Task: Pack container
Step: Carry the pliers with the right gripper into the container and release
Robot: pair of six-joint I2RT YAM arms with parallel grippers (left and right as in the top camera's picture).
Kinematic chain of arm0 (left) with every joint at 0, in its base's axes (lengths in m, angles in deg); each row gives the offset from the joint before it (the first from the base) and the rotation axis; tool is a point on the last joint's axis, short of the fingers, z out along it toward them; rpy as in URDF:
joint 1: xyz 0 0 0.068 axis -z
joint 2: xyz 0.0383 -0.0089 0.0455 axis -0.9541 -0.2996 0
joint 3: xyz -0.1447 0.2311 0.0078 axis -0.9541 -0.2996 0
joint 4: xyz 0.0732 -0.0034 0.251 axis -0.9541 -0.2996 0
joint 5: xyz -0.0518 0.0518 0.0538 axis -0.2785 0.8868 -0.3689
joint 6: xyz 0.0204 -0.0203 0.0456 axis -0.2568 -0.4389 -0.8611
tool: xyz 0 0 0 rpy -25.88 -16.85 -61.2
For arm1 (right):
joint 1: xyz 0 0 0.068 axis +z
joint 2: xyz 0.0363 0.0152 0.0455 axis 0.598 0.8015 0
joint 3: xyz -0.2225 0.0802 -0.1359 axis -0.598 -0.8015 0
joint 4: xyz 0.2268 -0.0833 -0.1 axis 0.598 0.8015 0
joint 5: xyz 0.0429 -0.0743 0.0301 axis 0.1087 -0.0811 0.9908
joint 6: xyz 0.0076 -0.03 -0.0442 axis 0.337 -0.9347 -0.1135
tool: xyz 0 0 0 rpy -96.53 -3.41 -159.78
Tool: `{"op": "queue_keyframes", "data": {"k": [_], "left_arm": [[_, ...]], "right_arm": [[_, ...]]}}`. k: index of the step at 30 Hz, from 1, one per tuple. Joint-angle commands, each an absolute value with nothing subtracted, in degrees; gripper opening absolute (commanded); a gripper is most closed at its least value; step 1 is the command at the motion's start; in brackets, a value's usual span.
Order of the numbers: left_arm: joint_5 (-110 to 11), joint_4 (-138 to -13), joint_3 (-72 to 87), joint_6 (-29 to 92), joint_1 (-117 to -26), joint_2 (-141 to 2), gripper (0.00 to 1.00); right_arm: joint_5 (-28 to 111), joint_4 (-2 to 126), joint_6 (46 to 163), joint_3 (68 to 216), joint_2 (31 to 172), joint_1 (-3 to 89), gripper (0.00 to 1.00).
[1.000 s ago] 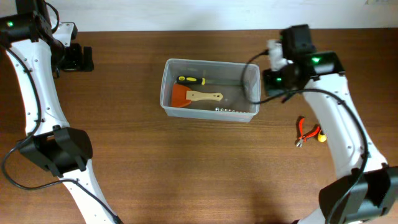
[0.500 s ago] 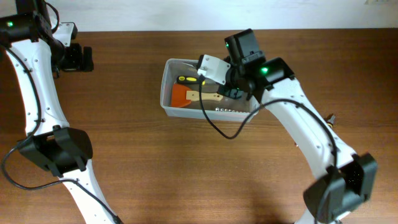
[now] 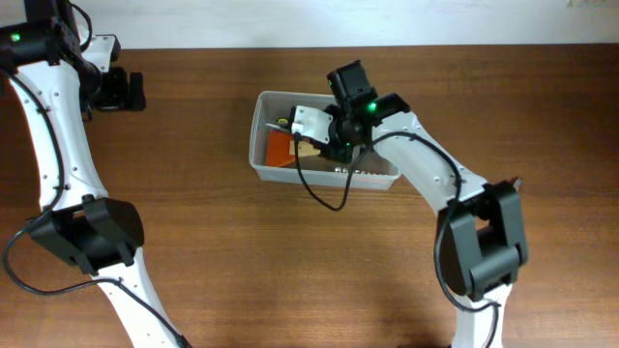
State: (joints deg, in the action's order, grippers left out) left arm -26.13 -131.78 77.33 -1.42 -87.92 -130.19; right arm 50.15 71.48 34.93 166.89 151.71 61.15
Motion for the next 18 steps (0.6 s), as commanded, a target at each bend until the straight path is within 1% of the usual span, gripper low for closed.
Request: {"op": "queue_keyframes", "data": {"k": [1,10,11,12,13,16,18], "left_arm": [[-25.71,-131.65,76.98,-0.7,-88.12,-130.1,0.99],[-25.71,-131.65,76.98,-0.7,-88.12,-130.1,0.99],[-25.71,-131.65,76.98,-0.68,-88.12,-130.1,0.99],[-25.71,-131.65,76.98,-0.68,-88.12,-130.1,0.99],[-25.71,-131.65,76.98,-0.68,-88.12,-130.1,0.99],[-25.71,-131.65,76.98,-0.68,-88.12,-130.1,0.99],[-25.71,-131.65,76.98,-0.7,-88.12,-130.1,0.99]], "right_arm": [[54.81,72.25,34.56,168.01,153.24,61.7,0.04],[54.11,80.64,34.53,167.96,153.31,61.85,0.04],[53.98,81.17,34.58,167.96,153.31,61.89,0.1],[53.67,81.65,34.84,167.96,153.28,61.96,0.24],[53.28,81.91,35.43,167.96,153.28,61.96,0.32],[50.13,82.37,38.14,168.07,153.17,62.18,0.4],[47.99,82.65,39.12,168.16,152.47,62.22,0.4]]}}
